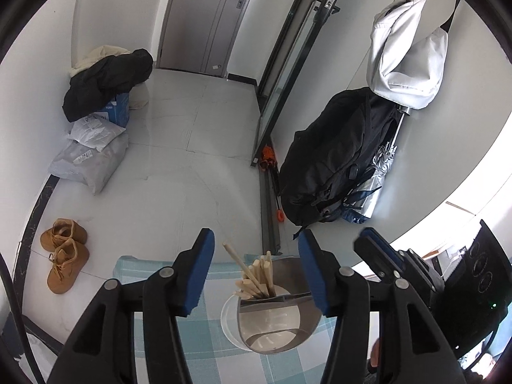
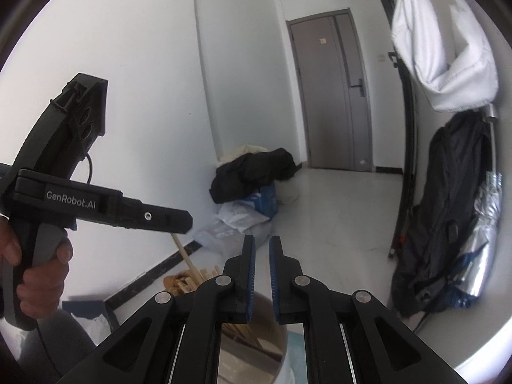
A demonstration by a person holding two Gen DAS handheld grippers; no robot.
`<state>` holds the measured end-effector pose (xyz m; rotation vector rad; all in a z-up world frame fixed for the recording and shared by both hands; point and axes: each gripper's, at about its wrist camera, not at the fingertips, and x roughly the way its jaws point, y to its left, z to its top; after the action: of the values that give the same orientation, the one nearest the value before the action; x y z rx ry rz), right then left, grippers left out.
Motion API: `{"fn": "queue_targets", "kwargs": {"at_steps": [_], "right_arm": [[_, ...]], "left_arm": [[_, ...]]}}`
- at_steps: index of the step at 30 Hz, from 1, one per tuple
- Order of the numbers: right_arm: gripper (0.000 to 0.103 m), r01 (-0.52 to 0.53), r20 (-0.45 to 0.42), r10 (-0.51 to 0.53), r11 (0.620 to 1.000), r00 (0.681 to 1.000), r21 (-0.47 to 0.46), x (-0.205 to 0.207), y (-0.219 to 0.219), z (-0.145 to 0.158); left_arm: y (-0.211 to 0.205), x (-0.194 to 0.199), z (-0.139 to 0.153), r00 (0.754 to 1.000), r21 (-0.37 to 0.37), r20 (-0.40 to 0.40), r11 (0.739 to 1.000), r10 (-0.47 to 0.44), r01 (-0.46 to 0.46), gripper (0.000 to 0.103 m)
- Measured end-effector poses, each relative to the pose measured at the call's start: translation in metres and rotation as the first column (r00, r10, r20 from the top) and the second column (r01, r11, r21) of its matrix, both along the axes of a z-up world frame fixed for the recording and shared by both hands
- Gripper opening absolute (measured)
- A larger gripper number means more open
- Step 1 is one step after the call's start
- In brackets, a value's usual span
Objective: Organize utensils
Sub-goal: 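Withdraw both open grippers up and away from the holder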
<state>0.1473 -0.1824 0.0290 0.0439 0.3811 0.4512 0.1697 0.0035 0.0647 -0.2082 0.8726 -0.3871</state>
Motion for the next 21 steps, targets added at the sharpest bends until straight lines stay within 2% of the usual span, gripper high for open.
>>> {"fn": "queue_targets", "kwargs": {"at_steps": [3, 7, 12, 13, 15, 17, 20, 21], "right_arm": [[0.024, 0.035, -0.01, -0.035, 0.999, 0.999, 0.019, -0.015, -0.008, 0.0], [0.026, 0.075, -0.018, -0.074, 0.996, 0.997, 0.041, -0.03, -0.018, 0.0], [0.026, 0.112, -0.028, -0.111, 0.992, 0.993, 0.063, -0.047, -0.026, 0.0], [0.027, 0.119, -0.028, -0.118, 0.991, 0.993, 0.066, -0.051, -0.027, -0.001], [0.028, 0.123, -0.031, -0.121, 0.989, 0.992, 0.076, -0.058, -0.03, -0.002], [0.028, 0.129, -0.034, -0.127, 0.988, 0.991, 0.079, -0.065, -0.031, -0.003], [0.028, 0.132, -0.04, -0.129, 0.989, 0.991, 0.073, -0.069, -0.033, -0.005], [0.028, 0.134, -0.041, -0.131, 0.988, 0.991, 0.072, -0.071, -0.034, -0.006]], "left_arm": [[0.007, -0.004, 0.002, 1.0, -0.009, 0.01, 1.0, 0.027, -0.026, 0.057], [0.016, -0.004, 0.003, 0.996, -0.004, 0.041, 0.997, 0.082, -0.082, 0.057], [0.026, 0.003, 0.001, 0.989, -0.041, 0.065, 0.99, 0.134, -0.132, 0.055], [0.026, 0.008, -0.002, 0.99, -0.049, 0.047, 0.99, 0.132, -0.129, 0.051], [0.027, 0.011, -0.009, 0.992, -0.061, 0.017, 0.991, 0.124, -0.123, 0.025], [0.024, 0.016, -0.018, 0.995, -0.088, -0.026, 0.991, 0.1, -0.102, 0.018], [0.018, 0.017, -0.024, 0.995, -0.1, -0.028, 0.99, 0.094, -0.097, 0.004], [0.015, 0.018, -0.025, 0.996, -0.106, -0.032, 0.991, 0.082, -0.085, 0.003]]}}
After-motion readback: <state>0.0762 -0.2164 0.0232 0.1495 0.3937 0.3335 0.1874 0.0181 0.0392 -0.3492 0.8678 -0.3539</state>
